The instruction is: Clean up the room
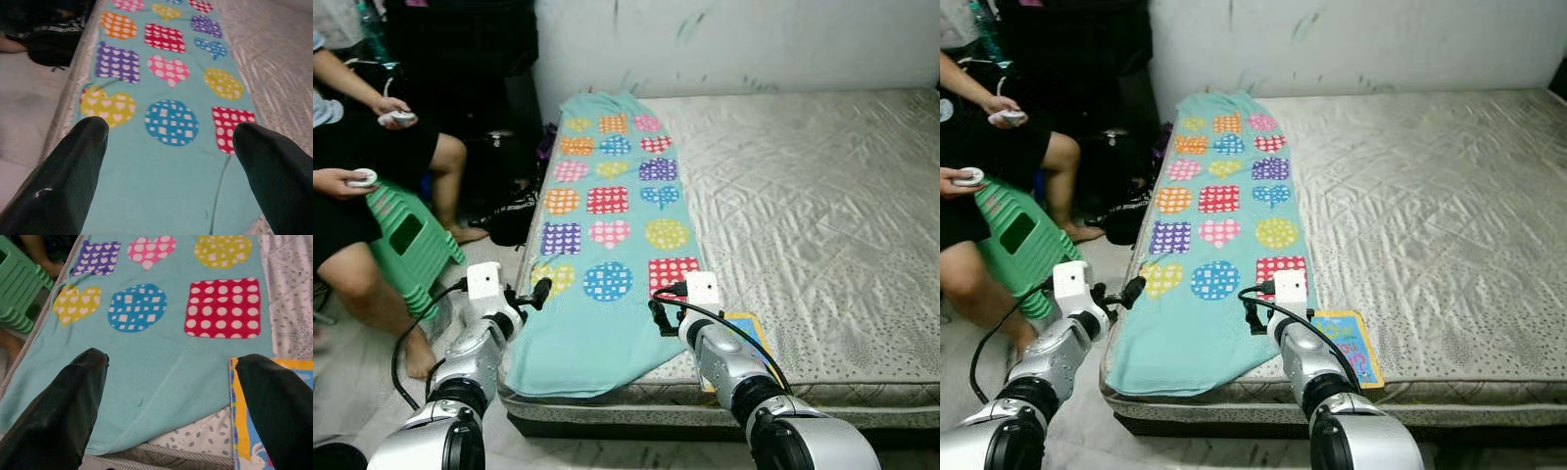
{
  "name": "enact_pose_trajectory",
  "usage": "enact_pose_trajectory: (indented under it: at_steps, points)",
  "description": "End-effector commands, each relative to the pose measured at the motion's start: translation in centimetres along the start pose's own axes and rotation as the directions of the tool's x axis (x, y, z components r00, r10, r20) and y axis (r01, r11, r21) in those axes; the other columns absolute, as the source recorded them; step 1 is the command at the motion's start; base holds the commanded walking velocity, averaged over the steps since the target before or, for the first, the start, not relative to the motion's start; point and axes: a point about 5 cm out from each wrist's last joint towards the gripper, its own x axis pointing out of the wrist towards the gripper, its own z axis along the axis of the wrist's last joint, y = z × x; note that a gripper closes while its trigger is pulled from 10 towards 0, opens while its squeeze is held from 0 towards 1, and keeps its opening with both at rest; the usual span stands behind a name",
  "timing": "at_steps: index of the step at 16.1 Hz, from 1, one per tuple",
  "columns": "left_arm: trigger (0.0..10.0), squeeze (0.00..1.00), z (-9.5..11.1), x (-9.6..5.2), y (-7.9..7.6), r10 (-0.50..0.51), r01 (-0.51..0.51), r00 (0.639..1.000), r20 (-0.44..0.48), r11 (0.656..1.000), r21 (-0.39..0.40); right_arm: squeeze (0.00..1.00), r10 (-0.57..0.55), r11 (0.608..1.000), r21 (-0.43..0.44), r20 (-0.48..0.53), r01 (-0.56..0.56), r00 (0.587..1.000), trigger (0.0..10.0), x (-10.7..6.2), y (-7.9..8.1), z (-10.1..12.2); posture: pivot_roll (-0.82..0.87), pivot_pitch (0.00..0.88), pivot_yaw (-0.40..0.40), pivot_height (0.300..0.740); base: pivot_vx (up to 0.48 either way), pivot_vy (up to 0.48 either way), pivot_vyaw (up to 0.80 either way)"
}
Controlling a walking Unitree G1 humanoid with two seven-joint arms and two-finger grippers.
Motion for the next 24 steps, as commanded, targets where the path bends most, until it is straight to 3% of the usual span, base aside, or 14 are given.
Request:
enact_pose_trajectory:
  at_steps: [1, 24]
  points:
    - [10.0, 0.00, 0.08, -0.12, 0.35, 0.008, -0.008, 1.000, 0.000, 1.000, 0.000, 0.00, -0.001, 1.000, 0.007, 0.018, 0.001, 1.000, 10.0, 0.05, 0.13, 0.32, -0.06, 0.000, 0.048, 0.740, 0.262, 0.000, 0.00]
    - [10.0, 0.00, 0.08, -0.07, 0.20, 0.012, -0.012, 1.000, 0.009, 1.000, 0.003, 0.00, -0.003, 1.000, -0.012, 0.001, 0.003, 1.000, 10.0, 0.04, 0.12, 0.14, -0.06, 0.000, 0.045, 0.740, 0.023, -0.021, 0.00]
